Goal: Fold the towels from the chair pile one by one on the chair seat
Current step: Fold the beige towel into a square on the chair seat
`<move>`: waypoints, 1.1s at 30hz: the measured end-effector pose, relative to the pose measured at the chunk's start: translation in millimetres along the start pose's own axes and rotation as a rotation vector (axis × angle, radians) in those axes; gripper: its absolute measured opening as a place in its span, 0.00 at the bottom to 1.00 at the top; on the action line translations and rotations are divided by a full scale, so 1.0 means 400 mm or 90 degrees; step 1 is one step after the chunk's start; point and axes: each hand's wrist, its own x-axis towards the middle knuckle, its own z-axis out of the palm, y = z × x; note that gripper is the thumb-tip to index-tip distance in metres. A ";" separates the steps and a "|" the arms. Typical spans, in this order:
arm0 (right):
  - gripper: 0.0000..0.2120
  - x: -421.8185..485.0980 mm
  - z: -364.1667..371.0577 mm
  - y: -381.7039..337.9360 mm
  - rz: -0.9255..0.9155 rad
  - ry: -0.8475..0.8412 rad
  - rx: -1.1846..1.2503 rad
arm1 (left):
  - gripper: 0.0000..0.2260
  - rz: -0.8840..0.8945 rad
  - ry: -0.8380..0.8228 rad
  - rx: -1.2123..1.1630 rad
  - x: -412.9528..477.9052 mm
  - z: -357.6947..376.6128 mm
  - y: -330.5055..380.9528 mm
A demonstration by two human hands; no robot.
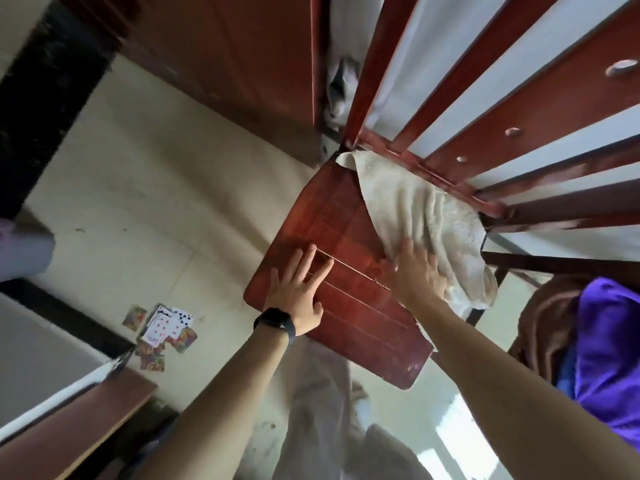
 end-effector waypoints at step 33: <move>0.10 -1.304 -0.582 0.253 -0.213 0.060 1.280 | 0.08 0.032 -0.151 -0.708 -0.903 -0.629 0.493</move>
